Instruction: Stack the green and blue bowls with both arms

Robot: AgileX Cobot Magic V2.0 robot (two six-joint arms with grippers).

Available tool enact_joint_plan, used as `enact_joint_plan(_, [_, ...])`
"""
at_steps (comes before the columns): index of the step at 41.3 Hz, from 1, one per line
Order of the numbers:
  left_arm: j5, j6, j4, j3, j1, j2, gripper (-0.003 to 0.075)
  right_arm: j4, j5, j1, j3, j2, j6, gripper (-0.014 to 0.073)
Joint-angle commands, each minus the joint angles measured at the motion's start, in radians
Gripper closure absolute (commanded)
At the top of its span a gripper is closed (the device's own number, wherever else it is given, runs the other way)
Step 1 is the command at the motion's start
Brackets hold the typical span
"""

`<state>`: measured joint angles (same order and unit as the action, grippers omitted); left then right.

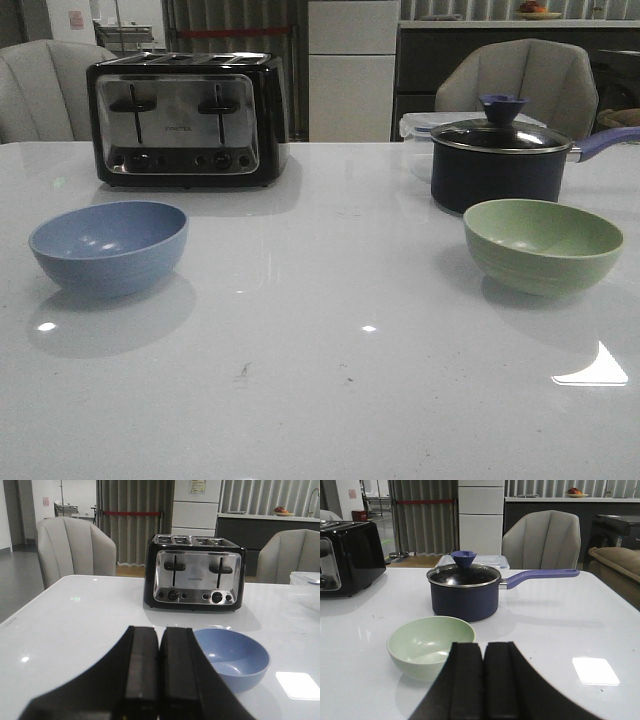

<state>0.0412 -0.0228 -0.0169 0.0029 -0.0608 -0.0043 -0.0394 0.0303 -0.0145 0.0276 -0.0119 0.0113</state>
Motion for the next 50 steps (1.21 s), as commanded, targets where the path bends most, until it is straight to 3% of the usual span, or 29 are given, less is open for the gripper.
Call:
enact_joint_plan(1, [-0.091, -0.007, 0.0, 0.006, -0.007, -0.019, 0.0627, 0.012, -0.093, -0.006, -0.003, -0.017, -0.002, 0.0565])
enact_joint_plan(33, [-0.1, -0.007, 0.0, 0.006, -0.007, -0.019, 0.0627, 0.012, -0.102, -0.006, -0.003, -0.017, -0.002, 0.0565])
enact_joint_plan(39, [-0.165, -0.007, 0.005, -0.015, -0.009, -0.019, 0.0627, 0.012, -0.138, -0.006, -0.039, -0.017, -0.002, 0.0565])
enact_joint_plan(50, [-0.036, -0.007, 0.005, -0.274, -0.009, 0.004, 0.0627, 0.012, 0.121, -0.006, -0.333, 0.024, -0.002, 0.0565])
